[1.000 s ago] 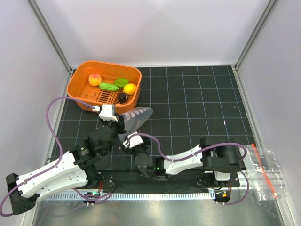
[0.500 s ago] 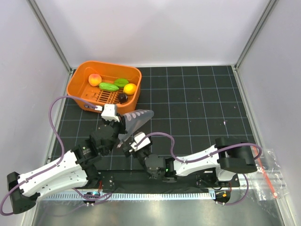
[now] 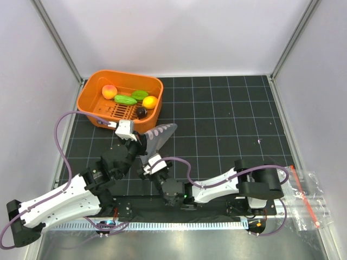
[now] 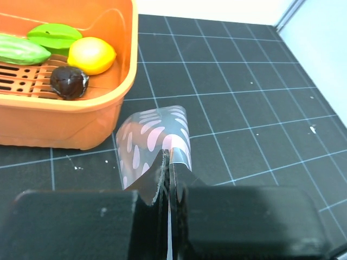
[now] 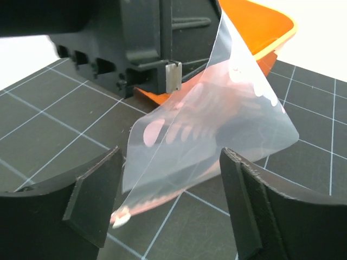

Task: Place the food in the zip-top bag and seal the zipper
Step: Pick up the zipper food storage bag at the center of the board.

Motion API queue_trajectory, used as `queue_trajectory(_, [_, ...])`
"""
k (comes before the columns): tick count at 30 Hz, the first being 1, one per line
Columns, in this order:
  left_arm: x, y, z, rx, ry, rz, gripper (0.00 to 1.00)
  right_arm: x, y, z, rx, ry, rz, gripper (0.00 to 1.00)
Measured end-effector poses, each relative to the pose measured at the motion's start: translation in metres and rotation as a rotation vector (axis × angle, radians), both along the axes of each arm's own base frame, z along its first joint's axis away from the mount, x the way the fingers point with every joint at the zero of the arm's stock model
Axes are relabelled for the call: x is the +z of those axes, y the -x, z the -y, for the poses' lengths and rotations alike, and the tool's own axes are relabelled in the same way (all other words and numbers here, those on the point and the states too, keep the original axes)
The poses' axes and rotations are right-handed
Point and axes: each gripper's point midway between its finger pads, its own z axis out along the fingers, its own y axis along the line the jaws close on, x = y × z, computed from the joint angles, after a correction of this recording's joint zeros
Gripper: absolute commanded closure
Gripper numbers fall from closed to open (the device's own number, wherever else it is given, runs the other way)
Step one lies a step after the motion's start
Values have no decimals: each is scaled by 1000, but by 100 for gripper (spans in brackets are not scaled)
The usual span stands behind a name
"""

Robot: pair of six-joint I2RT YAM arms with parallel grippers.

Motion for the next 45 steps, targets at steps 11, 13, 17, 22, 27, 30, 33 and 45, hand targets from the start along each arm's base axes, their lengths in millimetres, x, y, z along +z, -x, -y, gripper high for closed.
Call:
queue_trajectory(11, [3, 1, -5, 14, 7, 5, 100, -13, -29, 21, -136, 32, -12, 34])
queue_trajectory(13, [2, 0, -8, 27, 1, 6, 100, -16, -29, 25, -140, 49, -18, 34])
queue_trajectory(17, [3, -1, -15, 59, -8, 13, 100, -21, -30, 31, -141, 88, -32, 34])
queue_trajectory(22, [4, -3, -24, 100, -23, 20, 100, -29, -29, 42, -143, 153, -50, 33])
queue_trajectory(27, [2, -4, -29, 125, -48, 24, 100, -35, -31, 48, -137, 214, -57, 45])
queue_trajectory(30, [1, -5, -31, 136, -57, 23, 100, -38, -32, 53, -132, 269, -46, 84])
queue_trajectory(33, [-1, -6, -31, 137, -71, 16, 100, -37, -31, 62, -117, 280, -50, 99])
queue_trajectory(45, [-2, -16, -6, 88, -164, -12, 56, 25, -13, 54, 73, 170, -209, 99])
